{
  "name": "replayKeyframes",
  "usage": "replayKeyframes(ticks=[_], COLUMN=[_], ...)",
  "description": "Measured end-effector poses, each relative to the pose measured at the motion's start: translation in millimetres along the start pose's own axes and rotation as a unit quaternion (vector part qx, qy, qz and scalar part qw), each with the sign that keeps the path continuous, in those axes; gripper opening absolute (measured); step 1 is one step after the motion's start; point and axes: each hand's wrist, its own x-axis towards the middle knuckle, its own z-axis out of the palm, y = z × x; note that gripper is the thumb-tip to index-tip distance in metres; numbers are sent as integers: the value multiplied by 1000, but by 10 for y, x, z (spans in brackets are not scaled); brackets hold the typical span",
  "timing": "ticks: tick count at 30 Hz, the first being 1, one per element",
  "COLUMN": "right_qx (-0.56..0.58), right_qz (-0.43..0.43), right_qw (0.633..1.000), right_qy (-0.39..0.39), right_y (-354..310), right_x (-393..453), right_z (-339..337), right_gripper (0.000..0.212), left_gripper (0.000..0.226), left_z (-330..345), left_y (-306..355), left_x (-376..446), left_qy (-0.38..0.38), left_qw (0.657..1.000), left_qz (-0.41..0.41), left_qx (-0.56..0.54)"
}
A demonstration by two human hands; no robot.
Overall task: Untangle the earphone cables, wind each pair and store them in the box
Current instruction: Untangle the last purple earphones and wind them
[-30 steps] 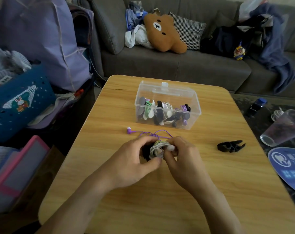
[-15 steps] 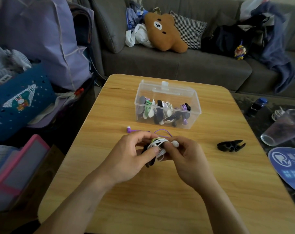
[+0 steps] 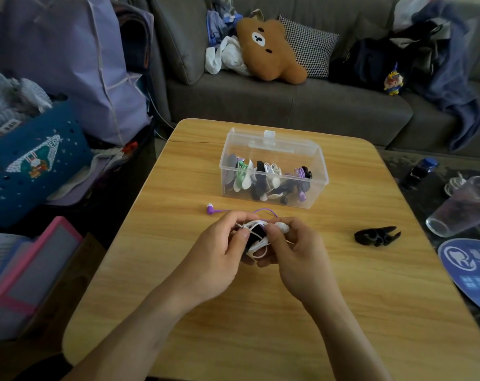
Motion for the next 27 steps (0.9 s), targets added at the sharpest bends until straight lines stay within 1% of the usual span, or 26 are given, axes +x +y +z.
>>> replayKeyframes(ticks=[3,5,8,10,14,18,22,24,27], right_qx=[88,149,211,228,208,145,144,121,91], right_qz=[50,70,82,79,50,41,29,3,-43], right_qw=[994,986,974,970,977,989,988,992,994], right_qy=[-31,-39,-33,-15,11,-17,-44,-43,-33], right_y=[-48,-71,-59,-44,-29,-61,-130,-151,-183], right_x=[-4,-18,-31,-38,-37,-31,-63,-77,-87], right_z=[-36,-55,-43,-17,-1,-45,-88,-83,-63], right_gripper=[13,16,16,19,24,22,28,30,27], left_gripper=[24,25,25,25,25,25,26,22,21], left_z=[7,16,12,3,-6,-42,-56,-63,-73], left_y=[-8,4,26,19,25,30,51,51,54], left_x=[17,27,43,48,26,31,40,51,54], left_qy=[25,40,43,31,10,22,21,24,18], left_qw=[997,996,994,994,994,996,998,999,1000], left_qz=[26,33,34,30,23,16,9,7,3], left_qx=[61,79,92,105,109,82,50,32,7])
